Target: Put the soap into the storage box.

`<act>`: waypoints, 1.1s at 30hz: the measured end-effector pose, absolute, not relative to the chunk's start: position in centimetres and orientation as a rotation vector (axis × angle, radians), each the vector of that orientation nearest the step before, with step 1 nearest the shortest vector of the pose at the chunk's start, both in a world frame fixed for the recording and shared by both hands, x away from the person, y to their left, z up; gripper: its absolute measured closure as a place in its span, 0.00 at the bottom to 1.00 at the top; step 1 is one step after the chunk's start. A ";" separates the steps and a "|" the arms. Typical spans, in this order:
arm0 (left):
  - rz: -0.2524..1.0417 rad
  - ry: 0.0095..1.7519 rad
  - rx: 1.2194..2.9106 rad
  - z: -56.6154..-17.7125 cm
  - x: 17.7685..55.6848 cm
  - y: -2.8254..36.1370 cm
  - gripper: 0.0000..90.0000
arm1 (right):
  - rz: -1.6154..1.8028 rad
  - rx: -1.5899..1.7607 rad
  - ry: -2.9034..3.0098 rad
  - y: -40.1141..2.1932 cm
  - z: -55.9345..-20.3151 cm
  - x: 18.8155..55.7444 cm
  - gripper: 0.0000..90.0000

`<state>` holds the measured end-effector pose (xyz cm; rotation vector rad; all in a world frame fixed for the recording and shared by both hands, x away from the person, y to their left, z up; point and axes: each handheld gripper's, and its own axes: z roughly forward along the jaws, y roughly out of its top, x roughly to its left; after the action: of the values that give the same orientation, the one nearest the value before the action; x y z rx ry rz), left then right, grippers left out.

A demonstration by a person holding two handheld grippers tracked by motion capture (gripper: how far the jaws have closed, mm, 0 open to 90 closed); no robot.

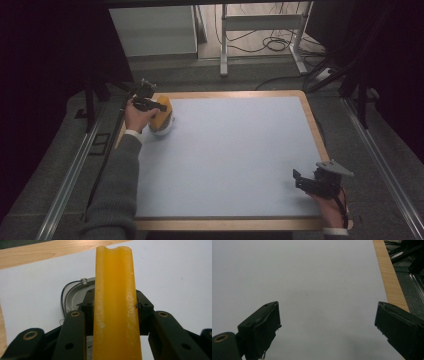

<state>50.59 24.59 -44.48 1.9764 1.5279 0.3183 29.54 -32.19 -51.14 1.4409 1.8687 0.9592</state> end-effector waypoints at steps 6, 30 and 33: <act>0.318 1.570 1.943 -45.4 51.0 25.4 0.68 | 0.955 1.440 1.873 -32.2 -51.2 29.5 0.07; 0.412 1.530 1.934 -43.8 49.4 25.5 0.34 | 0.946 1.437 1.888 -32.0 -51.4 29.6 0.07; 0.459 1.491 1.928 -43.2 48.5 25.5 0.32 | 0.947 1.437 1.886 -32.0 -51.4 29.6 0.07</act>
<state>48.51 25.48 -43.17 1.9279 1.4908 0.4588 29.56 -31.99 -51.37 1.4368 1.8863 0.9471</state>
